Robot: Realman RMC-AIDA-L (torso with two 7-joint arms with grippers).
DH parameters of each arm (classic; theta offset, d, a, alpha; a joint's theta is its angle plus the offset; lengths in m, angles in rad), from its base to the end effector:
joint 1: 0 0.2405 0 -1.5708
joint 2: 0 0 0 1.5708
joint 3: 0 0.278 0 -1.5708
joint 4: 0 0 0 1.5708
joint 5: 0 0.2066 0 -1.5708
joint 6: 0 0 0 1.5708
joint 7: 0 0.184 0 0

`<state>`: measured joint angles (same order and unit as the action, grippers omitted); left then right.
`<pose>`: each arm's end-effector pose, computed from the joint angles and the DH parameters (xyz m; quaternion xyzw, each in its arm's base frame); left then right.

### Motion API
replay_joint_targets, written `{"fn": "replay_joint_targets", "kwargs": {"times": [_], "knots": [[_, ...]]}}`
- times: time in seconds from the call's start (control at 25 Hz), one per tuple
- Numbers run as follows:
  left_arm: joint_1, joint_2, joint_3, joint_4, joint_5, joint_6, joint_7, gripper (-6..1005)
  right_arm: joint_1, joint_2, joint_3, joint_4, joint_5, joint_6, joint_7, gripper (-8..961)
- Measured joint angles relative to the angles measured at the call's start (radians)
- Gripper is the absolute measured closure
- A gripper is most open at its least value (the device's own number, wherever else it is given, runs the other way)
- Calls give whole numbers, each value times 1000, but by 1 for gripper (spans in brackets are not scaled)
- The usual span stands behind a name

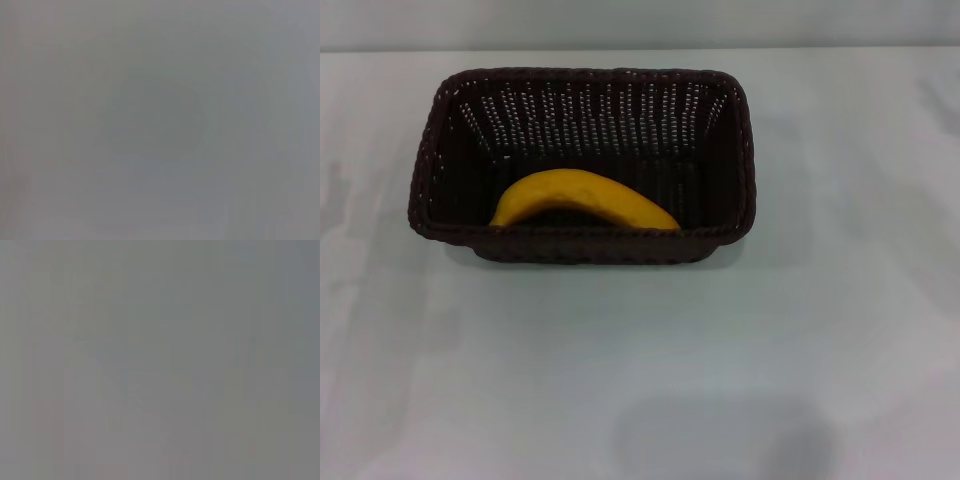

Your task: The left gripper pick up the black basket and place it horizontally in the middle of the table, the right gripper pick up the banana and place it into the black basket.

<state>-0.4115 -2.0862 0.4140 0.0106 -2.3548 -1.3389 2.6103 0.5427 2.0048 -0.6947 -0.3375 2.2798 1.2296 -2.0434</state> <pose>-0.3822 0.3501 0.0399 -0.5407 -0.3293 -0.4200 0.6503 0.2904 0.4393 0.0926 -0.6352 0.2959 0.5340 0.4731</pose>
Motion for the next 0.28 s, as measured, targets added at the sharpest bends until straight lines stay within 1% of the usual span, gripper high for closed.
{"fn": "replay_joint_targets", "kwargs": {"times": [0.04, 0.12, 0.16, 0.28], "knots": [[1, 0, 1, -1, 2, 2, 3, 223, -16, 6, 25, 28, 0, 4, -69, 109], [4, 0, 3, -5, 3, 3, 8, 223, -45, 14, 44, 51, 1, 1, -238, 109], [5, 0, 3, -9, 4, 4, 14, 223, -57, 15, 49, 79, 3, -5, -342, 109], [7, 0, 7, -21, 6, 4, 30, 223, -58, 17, 87, 188, 27, -39, -626, 109]]}}
